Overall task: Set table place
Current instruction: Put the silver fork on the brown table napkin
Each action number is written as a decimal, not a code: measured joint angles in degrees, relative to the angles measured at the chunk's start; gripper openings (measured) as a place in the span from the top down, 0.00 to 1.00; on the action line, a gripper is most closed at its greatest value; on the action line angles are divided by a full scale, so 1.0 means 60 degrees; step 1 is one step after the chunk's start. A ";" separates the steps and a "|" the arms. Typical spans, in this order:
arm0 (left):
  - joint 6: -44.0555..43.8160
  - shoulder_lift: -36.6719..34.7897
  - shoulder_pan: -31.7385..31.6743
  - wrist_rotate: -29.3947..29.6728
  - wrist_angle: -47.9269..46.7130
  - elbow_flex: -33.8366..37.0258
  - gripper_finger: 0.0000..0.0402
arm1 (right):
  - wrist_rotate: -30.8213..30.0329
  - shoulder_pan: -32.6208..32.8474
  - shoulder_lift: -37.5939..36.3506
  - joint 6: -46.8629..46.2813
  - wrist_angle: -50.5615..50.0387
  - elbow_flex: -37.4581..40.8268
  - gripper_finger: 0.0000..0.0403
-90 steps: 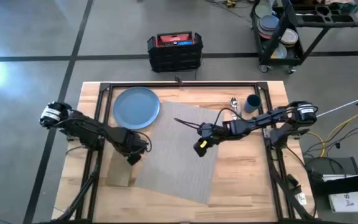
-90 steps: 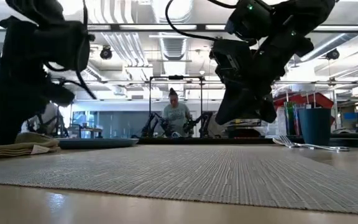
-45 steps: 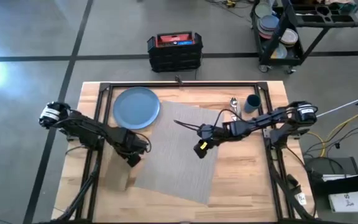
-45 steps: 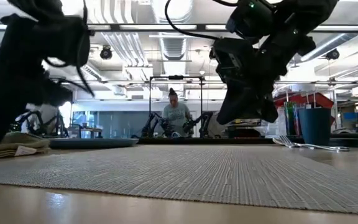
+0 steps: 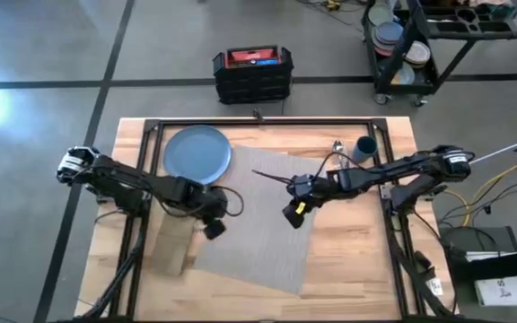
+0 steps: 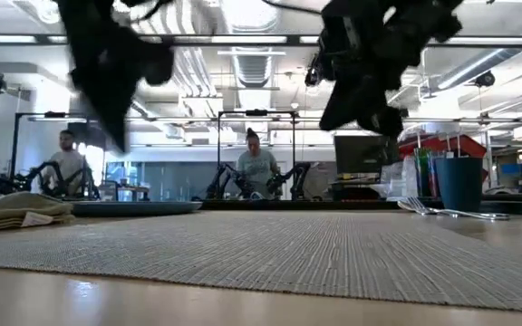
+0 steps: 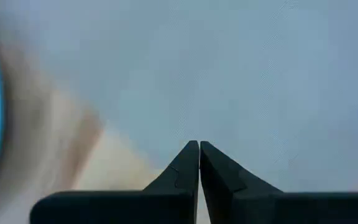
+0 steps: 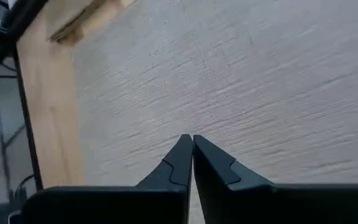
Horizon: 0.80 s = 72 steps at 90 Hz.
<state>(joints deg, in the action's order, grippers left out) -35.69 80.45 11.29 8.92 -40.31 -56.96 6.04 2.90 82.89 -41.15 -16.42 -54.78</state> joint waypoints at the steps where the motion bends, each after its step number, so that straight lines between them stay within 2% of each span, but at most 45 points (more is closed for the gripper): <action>1: 0.0144 0.0009 -0.0012 0.0046 0.0123 -0.0068 1.00 | -0.0002 0.0000 -0.0044 0.0072 -0.0110 -0.0091 1.00; 13: 0.1274 0.0083 -0.0385 0.0180 0.1139 -0.0914 1.00 | -0.0109 -0.0025 -0.0470 0.1083 -0.1756 -0.1574 1.00; 24: 0.1657 0.0083 -0.1168 0.0187 0.0716 -0.1911 1.00 | -0.1055 -0.0027 -0.0722 0.2038 -0.3901 -0.3387 1.00; 43: 0.2775 0.0215 -0.3409 0.0159 -0.2556 -0.4330 1.00 | -0.3265 -0.0565 -0.0603 0.2749 -0.8796 -0.6854 1.00; 56: 0.3862 0.0493 -0.5159 -0.0138 -0.4806 -0.6096 1.00 | -0.3000 -0.1750 -0.0416 0.2767 -1.1274 -0.8539 1.00; 64: 0.4758 0.0533 -0.5987 -0.0187 -0.5459 -0.6884 1.00 | -0.2783 -0.2454 -0.0381 0.2737 -1.2092 -0.9118 1.00; 72: 0.5601 0.0542 -0.6604 -0.0429 -0.5944 -0.7352 1.00 | -0.2756 -0.2956 -0.0385 0.2732 -1.2231 -0.9303 1.00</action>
<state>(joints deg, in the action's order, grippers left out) -2.08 83.70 -28.33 6.34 -75.97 -101.07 -10.50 -14.84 80.58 -24.75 -89.81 -110.60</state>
